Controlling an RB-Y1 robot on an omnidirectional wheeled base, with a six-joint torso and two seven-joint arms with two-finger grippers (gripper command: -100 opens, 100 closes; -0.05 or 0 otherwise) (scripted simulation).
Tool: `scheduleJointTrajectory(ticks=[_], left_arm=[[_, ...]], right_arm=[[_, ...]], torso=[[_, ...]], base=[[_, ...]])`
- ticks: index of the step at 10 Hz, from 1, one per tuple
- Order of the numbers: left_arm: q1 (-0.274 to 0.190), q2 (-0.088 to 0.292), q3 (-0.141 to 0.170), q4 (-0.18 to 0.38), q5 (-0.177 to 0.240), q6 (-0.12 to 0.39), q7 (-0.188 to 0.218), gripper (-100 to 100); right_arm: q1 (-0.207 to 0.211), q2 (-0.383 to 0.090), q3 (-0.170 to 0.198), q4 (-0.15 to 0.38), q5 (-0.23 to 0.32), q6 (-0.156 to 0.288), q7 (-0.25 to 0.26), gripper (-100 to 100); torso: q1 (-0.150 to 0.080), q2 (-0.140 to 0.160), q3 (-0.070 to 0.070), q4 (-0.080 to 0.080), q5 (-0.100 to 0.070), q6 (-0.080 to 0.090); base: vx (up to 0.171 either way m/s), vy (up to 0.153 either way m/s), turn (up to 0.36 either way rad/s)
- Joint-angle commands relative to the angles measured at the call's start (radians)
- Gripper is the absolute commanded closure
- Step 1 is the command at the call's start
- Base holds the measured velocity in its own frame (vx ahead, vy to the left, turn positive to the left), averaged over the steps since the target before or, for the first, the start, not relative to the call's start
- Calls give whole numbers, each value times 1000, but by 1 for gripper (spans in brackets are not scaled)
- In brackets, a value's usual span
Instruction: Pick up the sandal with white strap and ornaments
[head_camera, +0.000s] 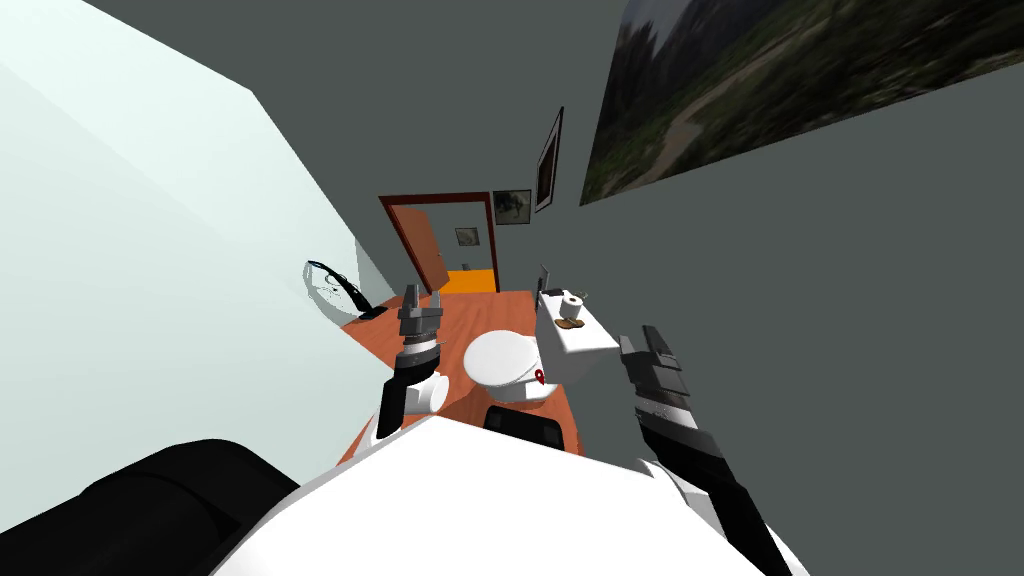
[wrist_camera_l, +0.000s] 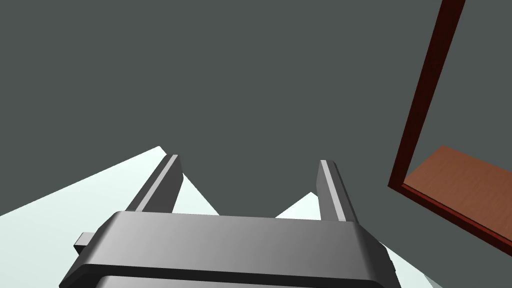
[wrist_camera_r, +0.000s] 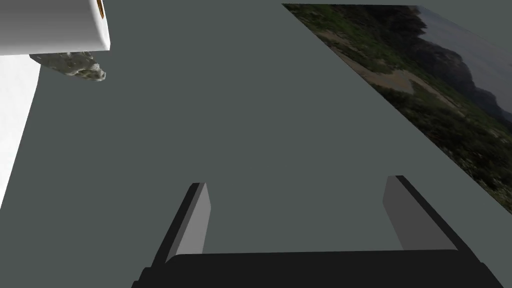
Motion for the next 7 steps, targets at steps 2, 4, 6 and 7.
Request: scheduleJointTrajectory(ticks=[2,4,6,7], left_arm=[[0,0,0,0,0,0,0,0],[0,0,0,0,0,0,0,0],[0,0,0,0,0,0,0,0],[0,0,0,0,0,0,0,0]], right_arm=[[69,-35,-21,62,7,3,78,-100],[97,-55,-28,91,12,3,118,-100],[125,-80,-34,124,19,1,155,-100],[153,-110,-40,161,28,-3,193,-100]], torso=[[1,1,0,0,0,0],[3,0,0,0,1,0],[7,-1,0,0,2,0],[5,-1,0,0,2,0]], base=[[-68,23,184],[-48,48,94],[-50,90,168],[-37,72,161]])
